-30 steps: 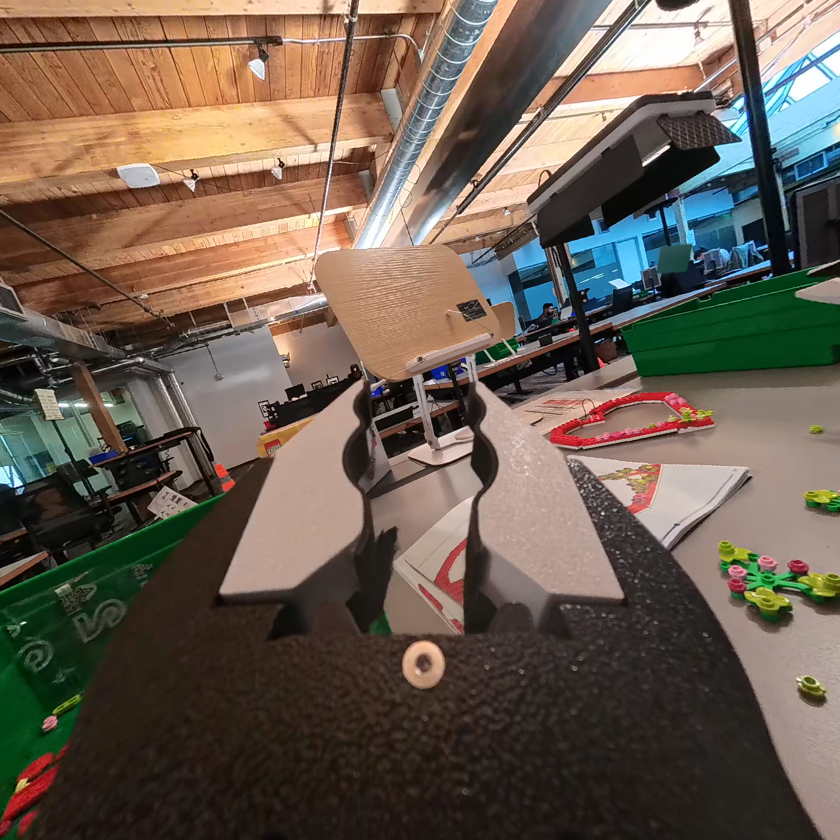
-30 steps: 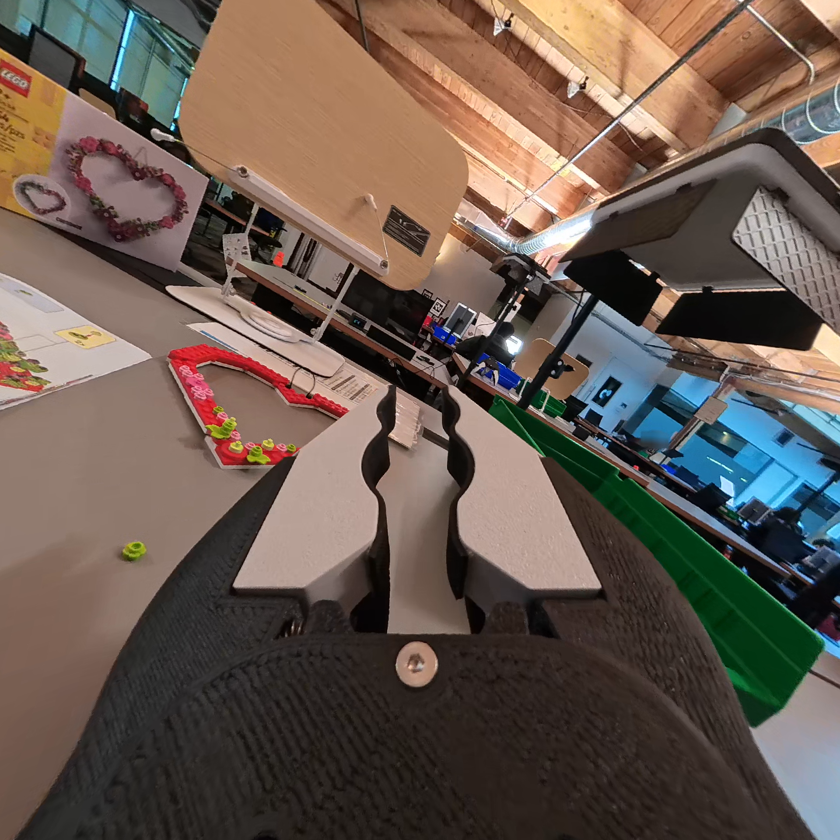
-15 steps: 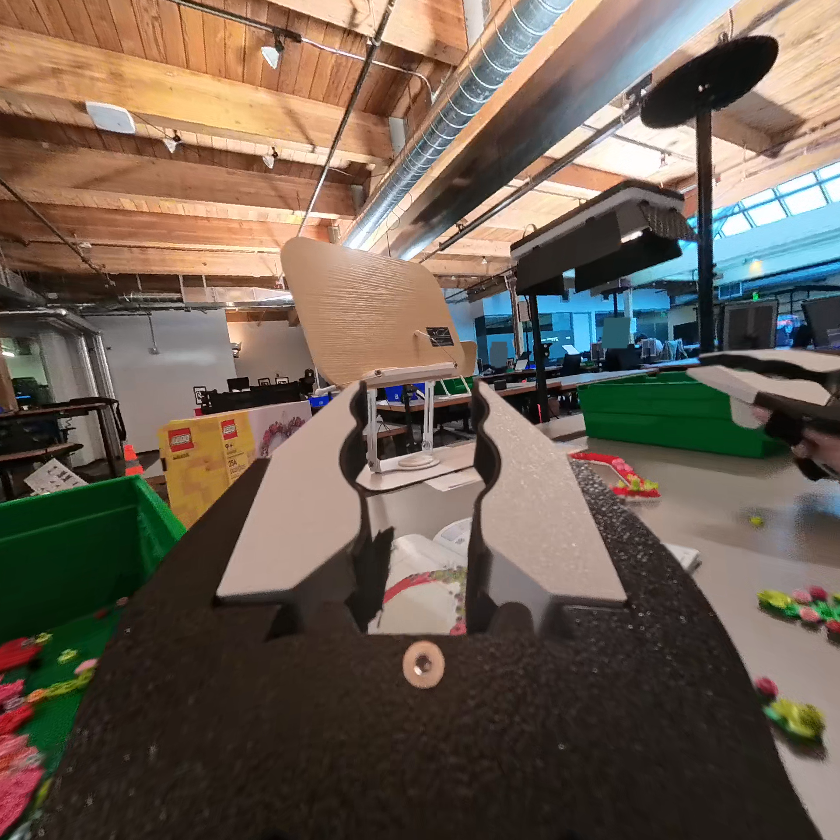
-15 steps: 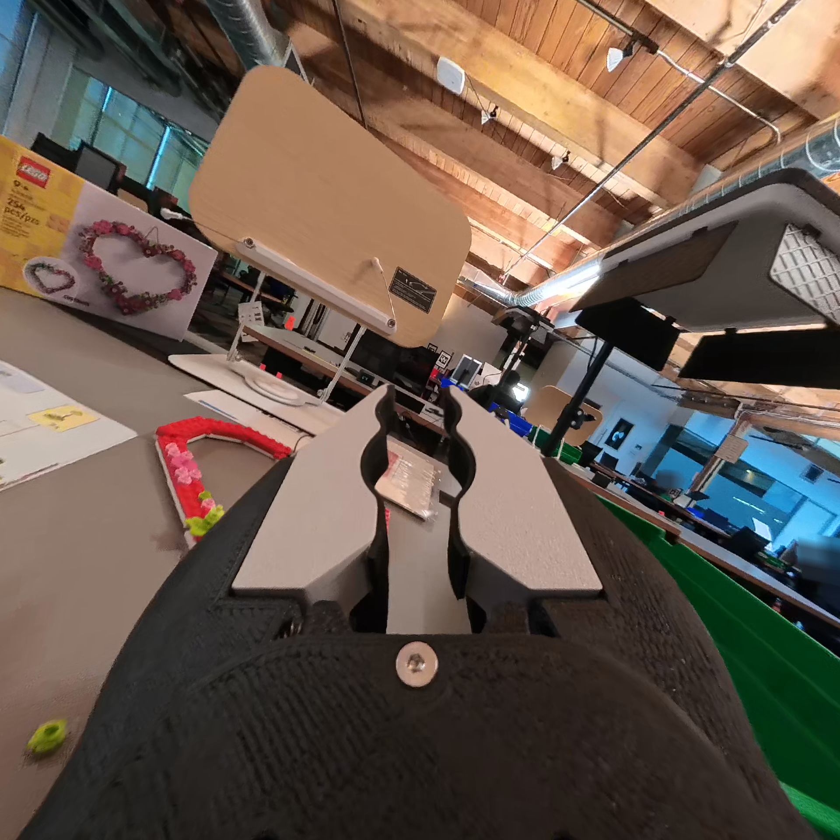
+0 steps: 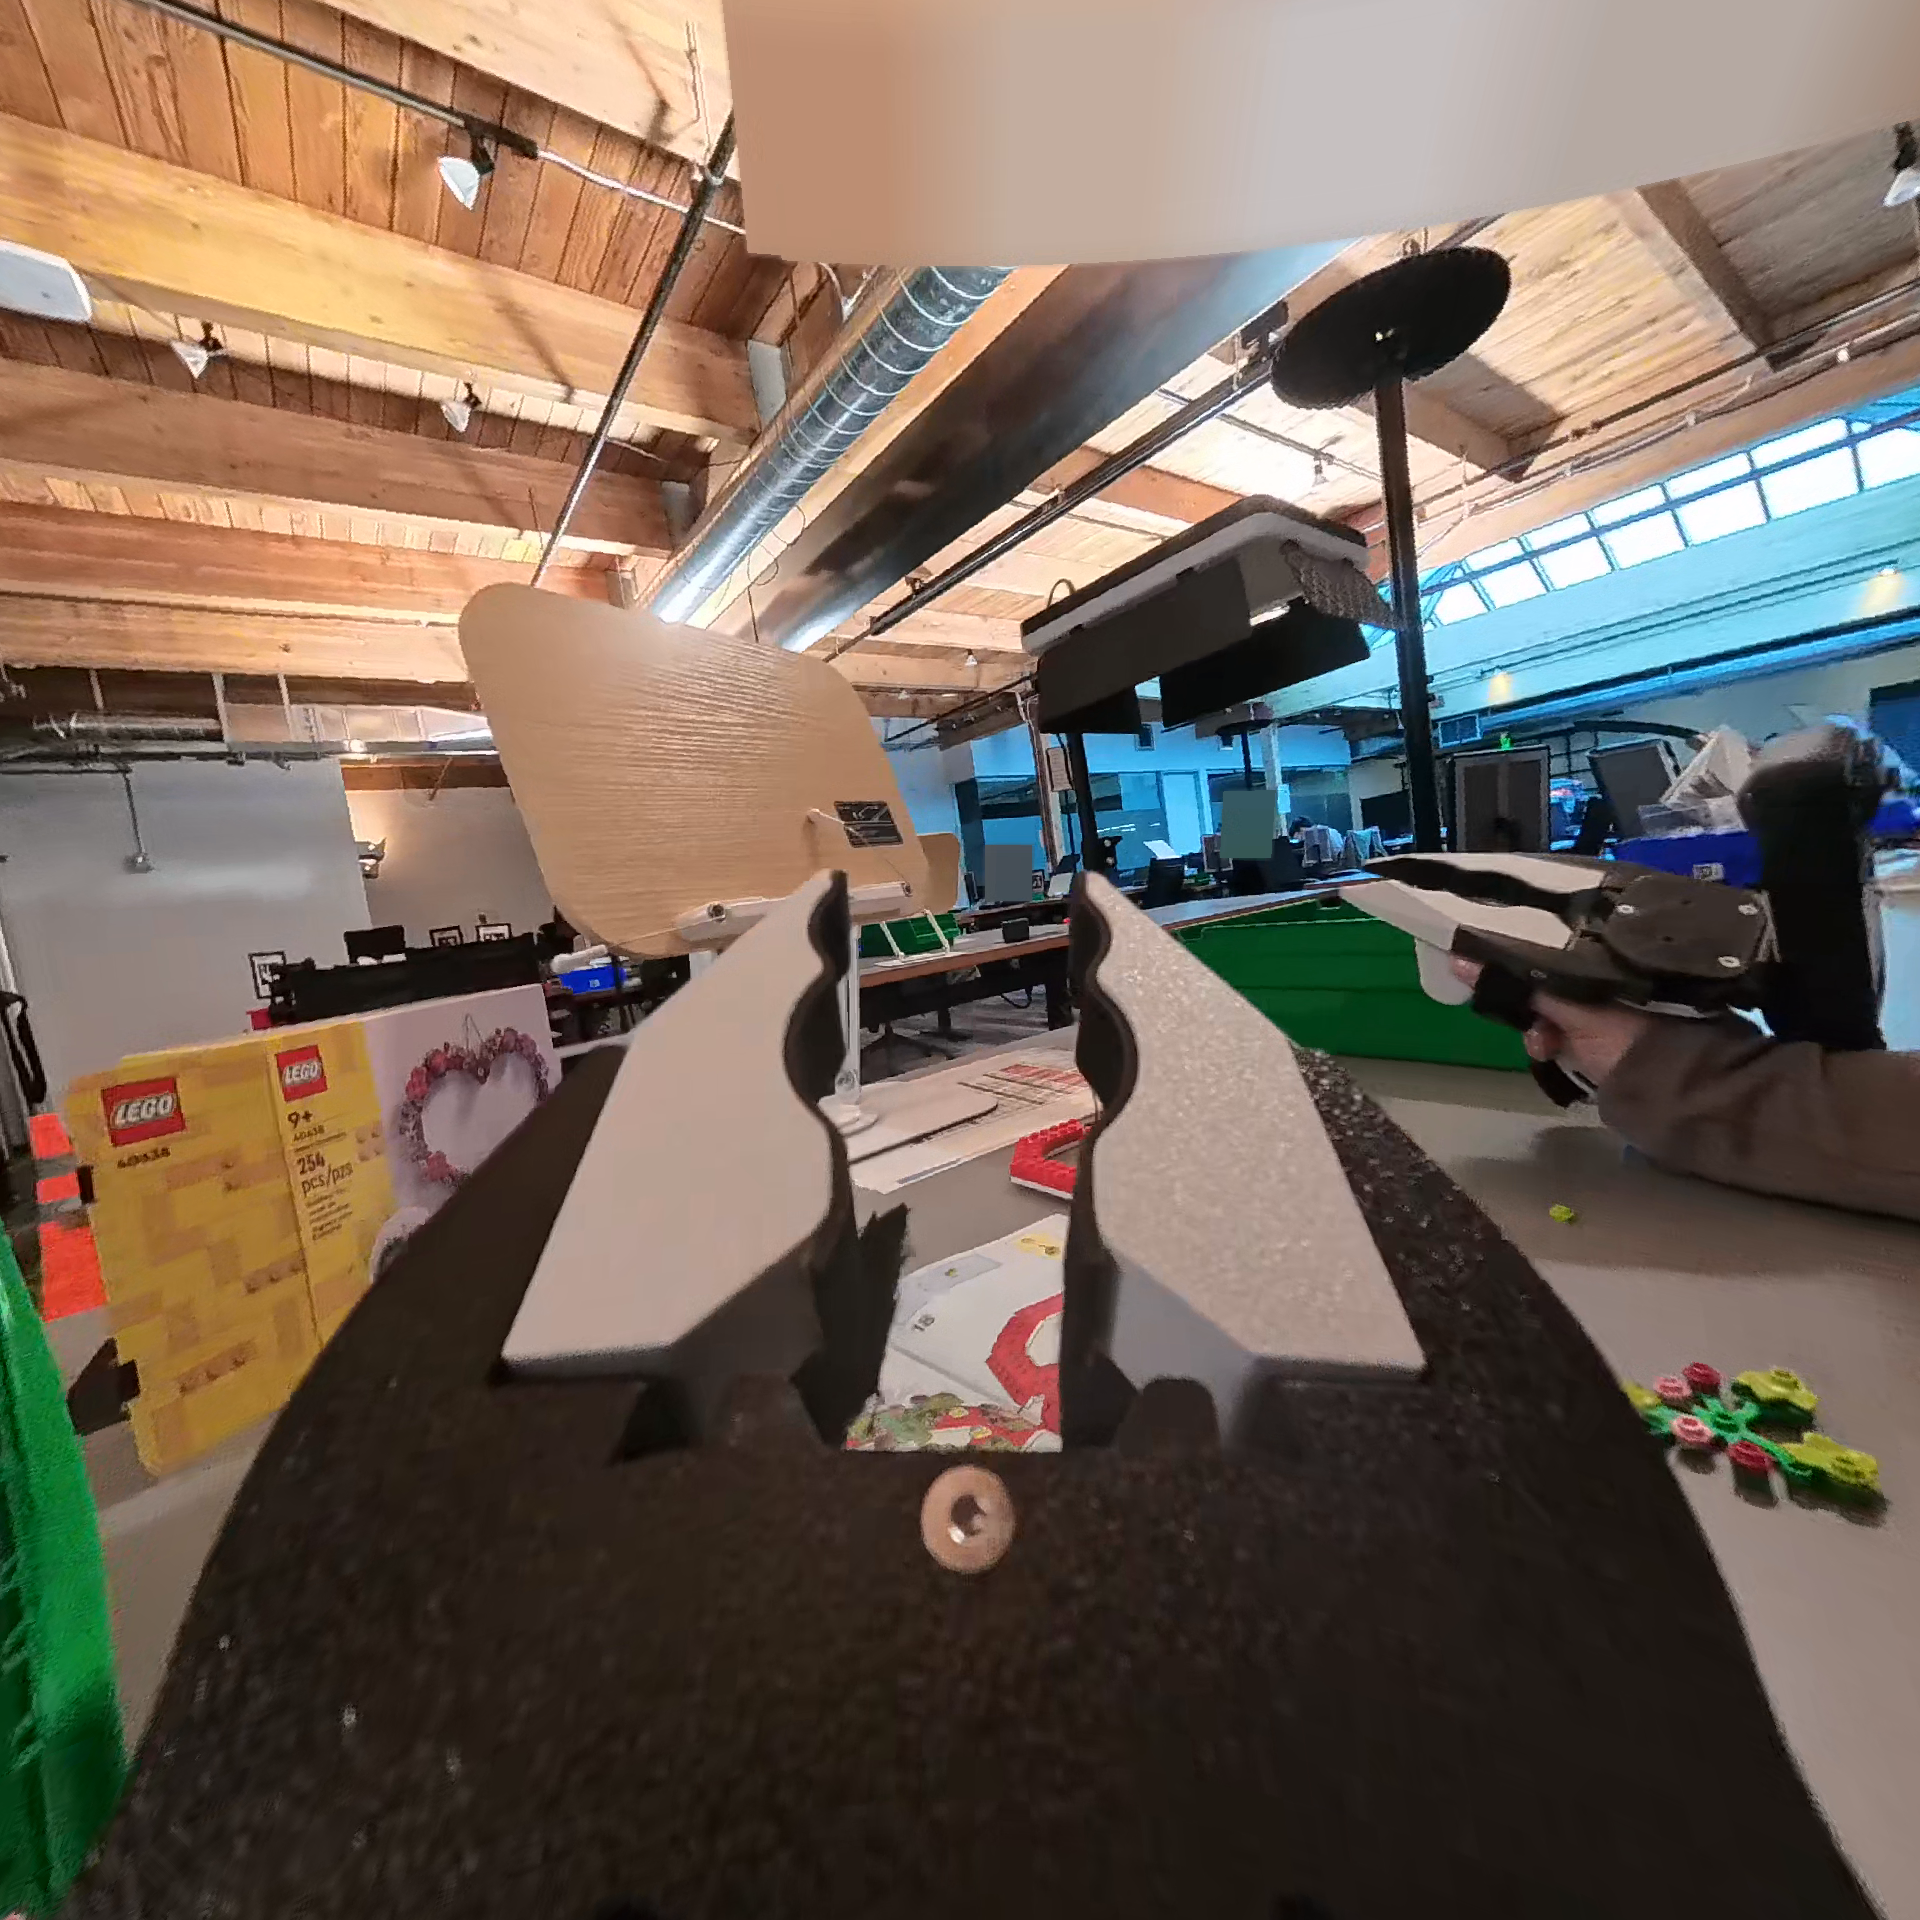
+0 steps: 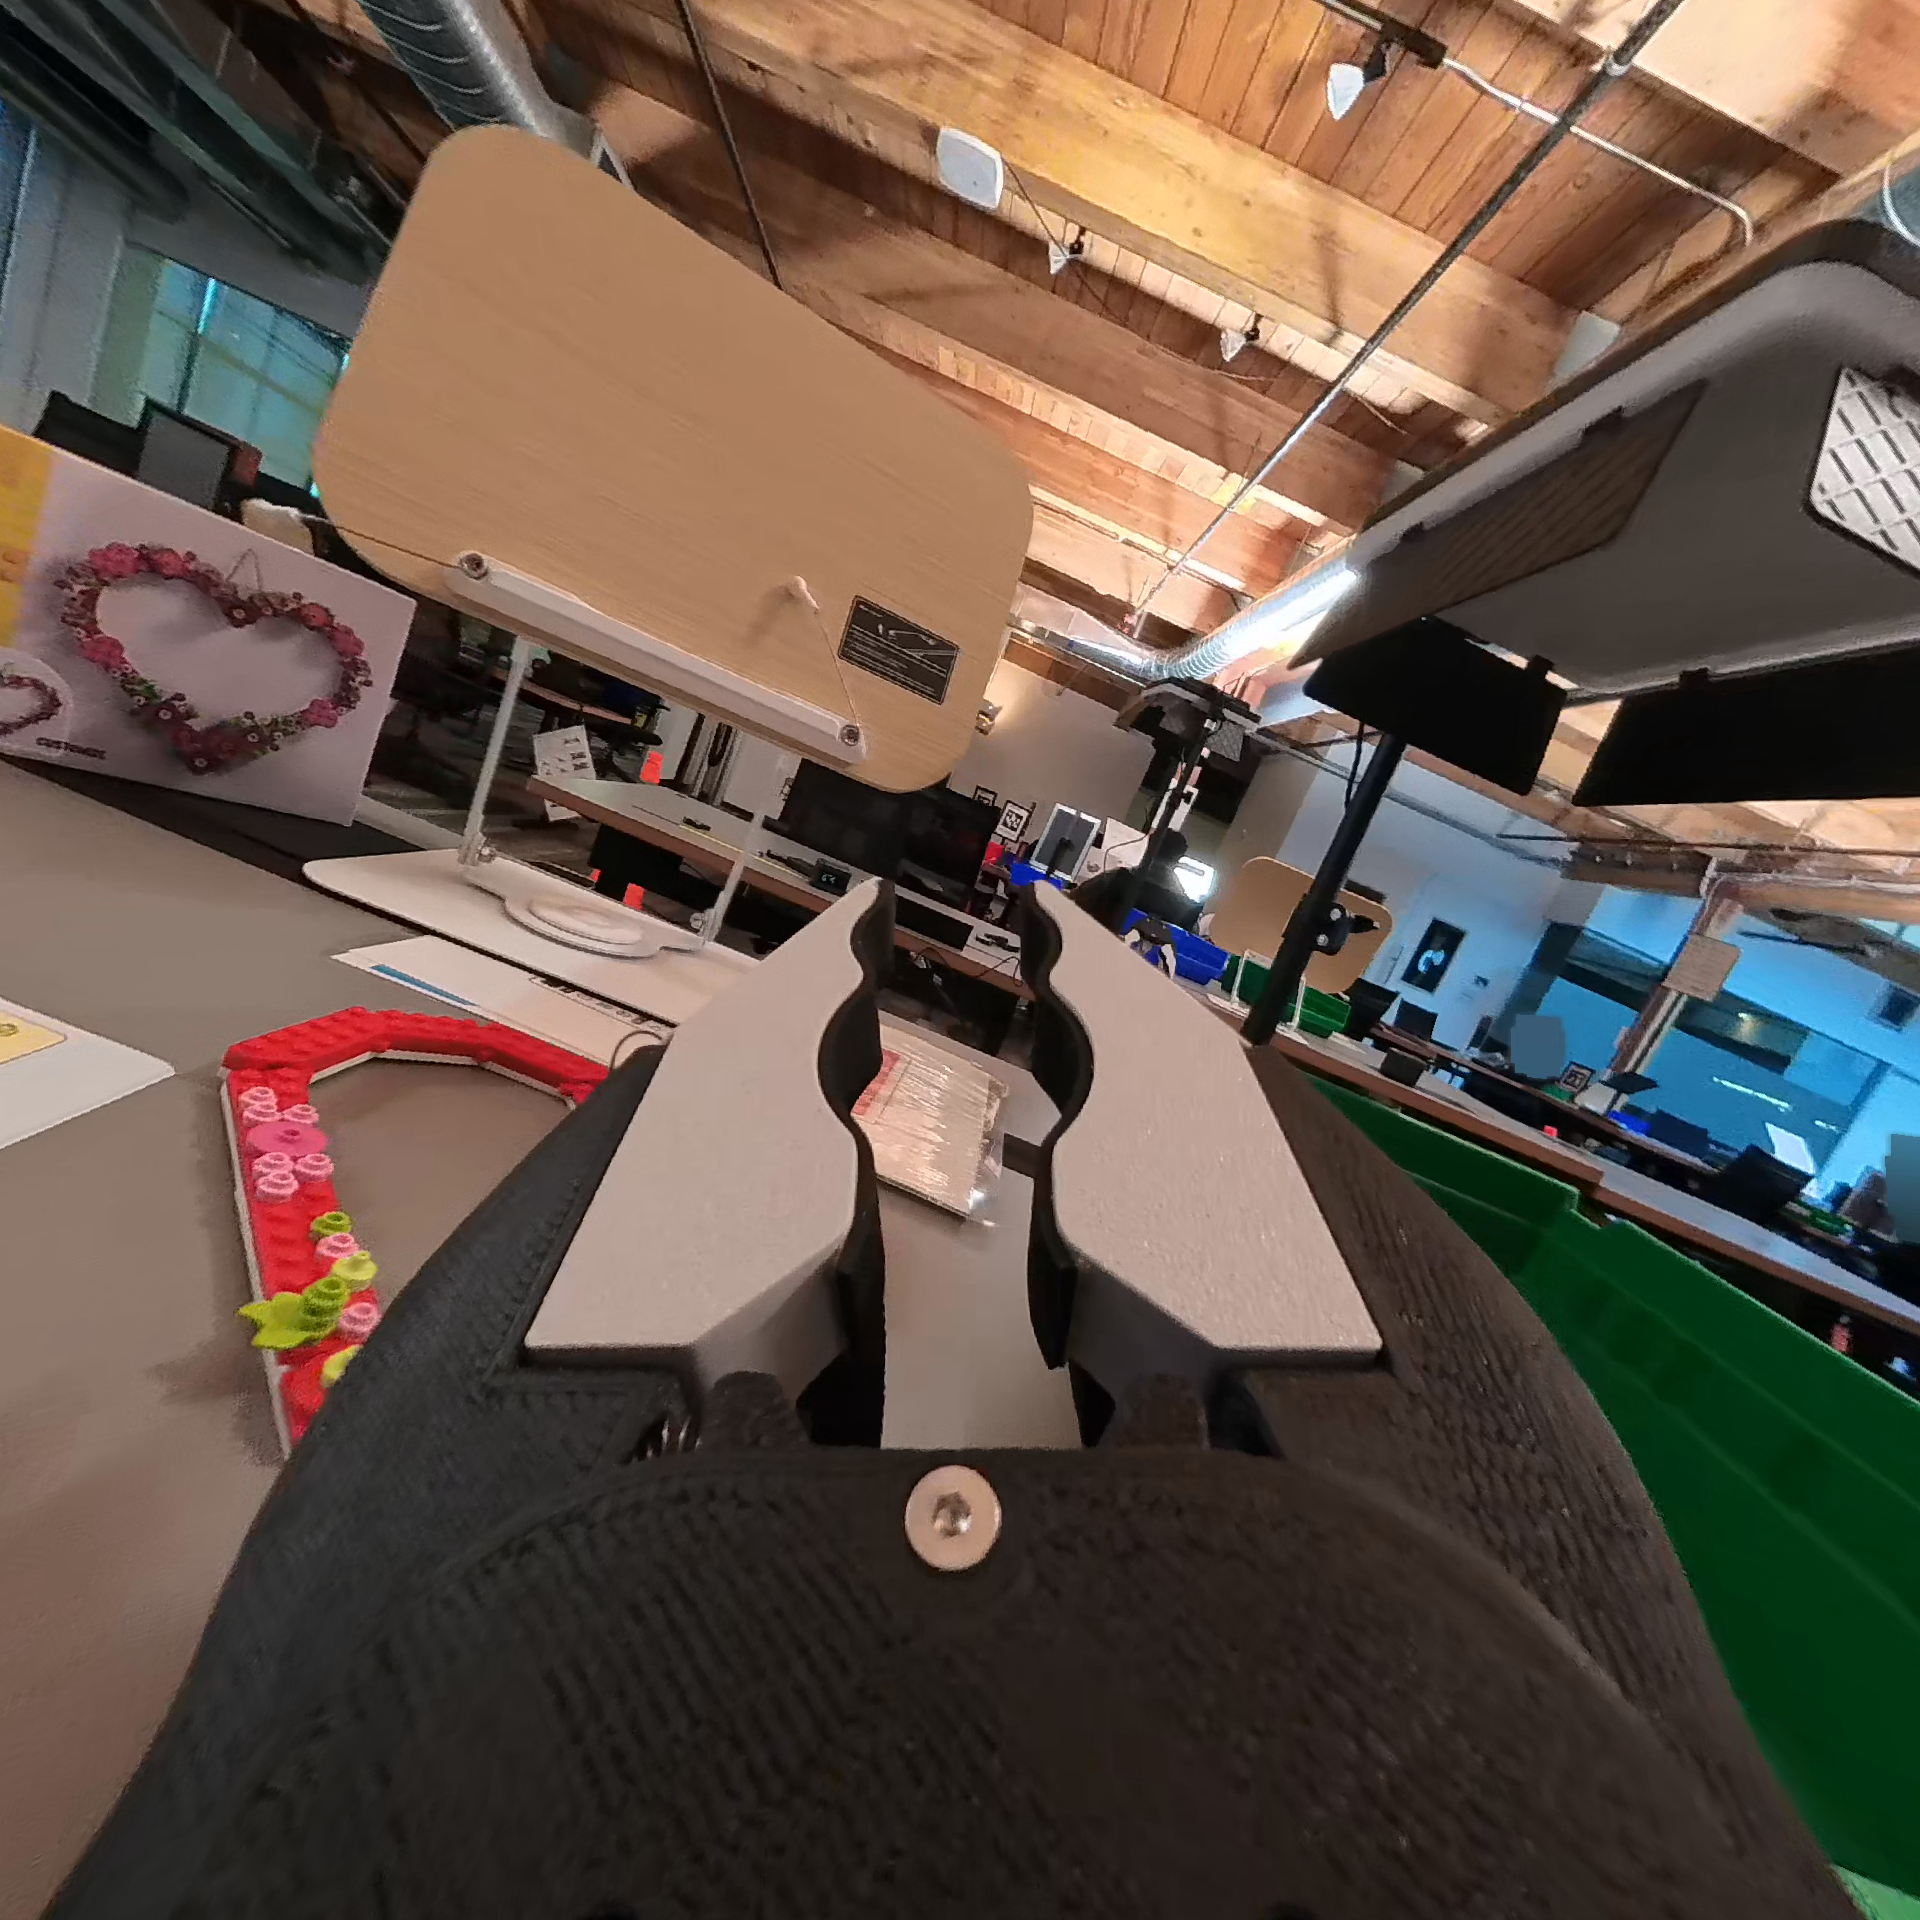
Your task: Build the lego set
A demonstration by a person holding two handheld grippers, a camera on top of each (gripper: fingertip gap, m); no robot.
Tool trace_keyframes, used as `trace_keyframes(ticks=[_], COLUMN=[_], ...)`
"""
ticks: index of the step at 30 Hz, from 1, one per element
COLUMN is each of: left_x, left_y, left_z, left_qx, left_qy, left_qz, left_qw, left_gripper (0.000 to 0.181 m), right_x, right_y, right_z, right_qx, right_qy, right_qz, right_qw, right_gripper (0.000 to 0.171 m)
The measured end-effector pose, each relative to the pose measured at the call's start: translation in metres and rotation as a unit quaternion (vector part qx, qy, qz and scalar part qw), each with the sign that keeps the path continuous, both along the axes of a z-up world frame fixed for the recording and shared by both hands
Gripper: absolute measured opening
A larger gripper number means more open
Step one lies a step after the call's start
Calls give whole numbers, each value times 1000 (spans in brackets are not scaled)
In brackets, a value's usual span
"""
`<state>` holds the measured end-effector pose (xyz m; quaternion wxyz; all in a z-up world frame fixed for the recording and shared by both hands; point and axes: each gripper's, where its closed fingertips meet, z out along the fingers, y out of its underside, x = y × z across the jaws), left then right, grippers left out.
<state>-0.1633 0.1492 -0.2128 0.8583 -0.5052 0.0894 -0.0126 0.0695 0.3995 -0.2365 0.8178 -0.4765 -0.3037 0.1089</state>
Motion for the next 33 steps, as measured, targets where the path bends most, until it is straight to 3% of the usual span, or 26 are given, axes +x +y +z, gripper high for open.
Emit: trace_keyframes(ticks=[10,19,33], left_x=[25,-12,-13], left_y=[-2,-1,3], left_z=[-5,-3,-6], left_qx=[5,-2,-12], left_qy=[68,31,33], left_qz=[-24,27,31], left_qw=[997,999,999], left_gripper=[39,37,36], right_x=[-3,-3,-4], right_y=[7,6,5], right_z=[-3,-3,-4], right_qx=[-2,-5,-7], right_qy=[-14,-11,-13], right_qz=[3,7,14], right_qw=[1000,1000,1000], right_gripper=[21,20,16])
